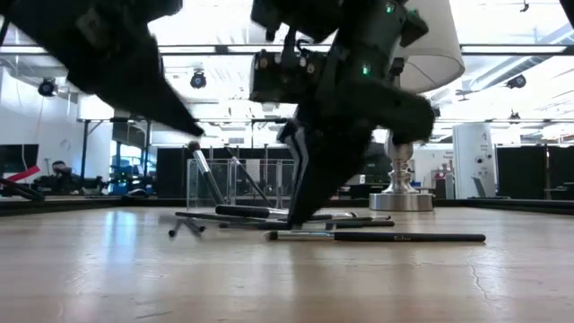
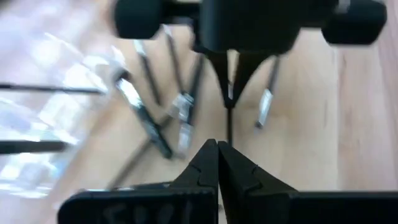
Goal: Put items in baskets/containers
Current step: Put the eyeshadow brush into the transparent organizer
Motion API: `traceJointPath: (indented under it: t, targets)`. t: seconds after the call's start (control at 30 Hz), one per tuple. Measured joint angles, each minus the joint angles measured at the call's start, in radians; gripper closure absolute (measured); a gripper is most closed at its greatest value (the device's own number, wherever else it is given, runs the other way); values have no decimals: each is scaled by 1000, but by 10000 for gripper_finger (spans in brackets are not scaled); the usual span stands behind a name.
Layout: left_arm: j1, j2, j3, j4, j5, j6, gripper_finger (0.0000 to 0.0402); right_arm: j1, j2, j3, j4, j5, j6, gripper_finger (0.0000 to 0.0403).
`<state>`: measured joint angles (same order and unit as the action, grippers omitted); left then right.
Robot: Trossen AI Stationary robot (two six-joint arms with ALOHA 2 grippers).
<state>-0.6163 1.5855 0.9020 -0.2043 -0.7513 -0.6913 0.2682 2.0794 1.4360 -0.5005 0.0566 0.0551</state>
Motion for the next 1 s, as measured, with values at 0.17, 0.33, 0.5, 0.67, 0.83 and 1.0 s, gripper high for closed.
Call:
traceJointPath:
  t: [0.17, 0.33, 0.5, 0.67, 0.83, 1.0]
  targets:
    - [-1, -156, -2, -161, -80, -107, 397, 0, -59, 2, 11, 32, 78, 396]
    - [-7, -308, -7, -363, -114, -299, 397, 0, -126, 2, 25, 107, 144, 396]
    - [-12, -378, -49, -378, -85, -403, 397, -2, -131, -18, 23, 75, 144, 395]
    - [-18, -319, -149, -113, 69, -330, 397, 5, -61, -11, 23, -27, 94, 394]
    - [-30, -231, -205, 40, 142, -352, 397, 18, -38, 25, 38, 10, 47, 372]
    - [-53, -194, -201, 38, 142, -361, 397, 16, -32, 36, 76, 50, 16, 315]
